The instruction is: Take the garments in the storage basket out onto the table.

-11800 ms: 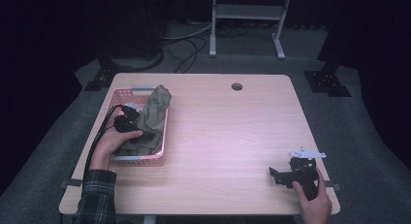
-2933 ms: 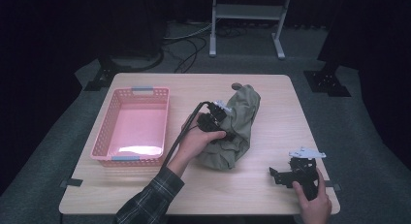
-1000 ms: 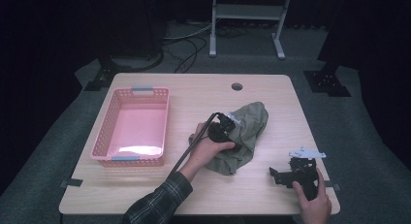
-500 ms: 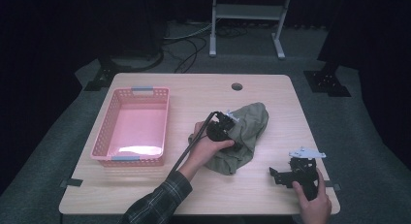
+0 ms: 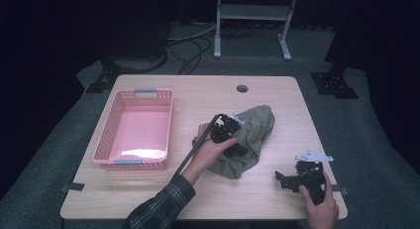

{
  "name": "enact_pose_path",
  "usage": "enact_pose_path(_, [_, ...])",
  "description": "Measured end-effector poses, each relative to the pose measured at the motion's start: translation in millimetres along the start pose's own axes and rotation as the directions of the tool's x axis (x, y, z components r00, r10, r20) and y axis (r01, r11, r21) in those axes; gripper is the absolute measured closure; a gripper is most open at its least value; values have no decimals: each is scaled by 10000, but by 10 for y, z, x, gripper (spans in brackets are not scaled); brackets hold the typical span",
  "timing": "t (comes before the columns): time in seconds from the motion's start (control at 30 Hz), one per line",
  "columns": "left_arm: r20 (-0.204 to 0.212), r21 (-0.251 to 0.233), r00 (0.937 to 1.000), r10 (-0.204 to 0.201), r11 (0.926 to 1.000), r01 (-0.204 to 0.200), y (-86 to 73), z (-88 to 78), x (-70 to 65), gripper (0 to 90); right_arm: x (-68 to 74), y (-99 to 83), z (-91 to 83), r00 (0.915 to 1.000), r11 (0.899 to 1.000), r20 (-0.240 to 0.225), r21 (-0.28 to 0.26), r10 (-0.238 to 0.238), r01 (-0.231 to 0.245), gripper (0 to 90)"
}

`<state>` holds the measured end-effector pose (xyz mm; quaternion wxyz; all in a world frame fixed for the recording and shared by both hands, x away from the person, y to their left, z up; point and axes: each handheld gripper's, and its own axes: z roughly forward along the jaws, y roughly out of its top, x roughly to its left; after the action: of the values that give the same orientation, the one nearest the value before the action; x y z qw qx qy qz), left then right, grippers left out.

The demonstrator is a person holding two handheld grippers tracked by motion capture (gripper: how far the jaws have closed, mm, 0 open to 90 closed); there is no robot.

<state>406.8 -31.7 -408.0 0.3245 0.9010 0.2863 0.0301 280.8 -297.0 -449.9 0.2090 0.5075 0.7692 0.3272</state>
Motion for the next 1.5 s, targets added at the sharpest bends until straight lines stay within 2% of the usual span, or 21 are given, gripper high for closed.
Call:
enact_pose_path(0.4, [-40,-409,9999,119,9991,-121,47,-157,-25,38,0,0,0,10000,10000,1,-1,-3,3,0])
enact_pose_path(0.63, [-53,-812,9999,157,9966,-161,79,-289,-35,38,0,0,0,10000,10000,-1,2,1,-1,0])
enact_pose_path(0.87, [-73,-998,9996,259,9947,-265,88,-405,-67,39,0,0,0,10000,10000,-3,-1,0,0,0])
enact_pose_path(1.07, [-11,-1266,9998,211,9917,-210,71,-525,-84,39,0,0,0,10000,10000,3,-8,-5,5,0])
enact_pose_path(1.5, [-221,-1400,9997,138,9900,-168,-59,-749,-99,38,0,0,1,10000,10000,3,-10,-4,4,0])
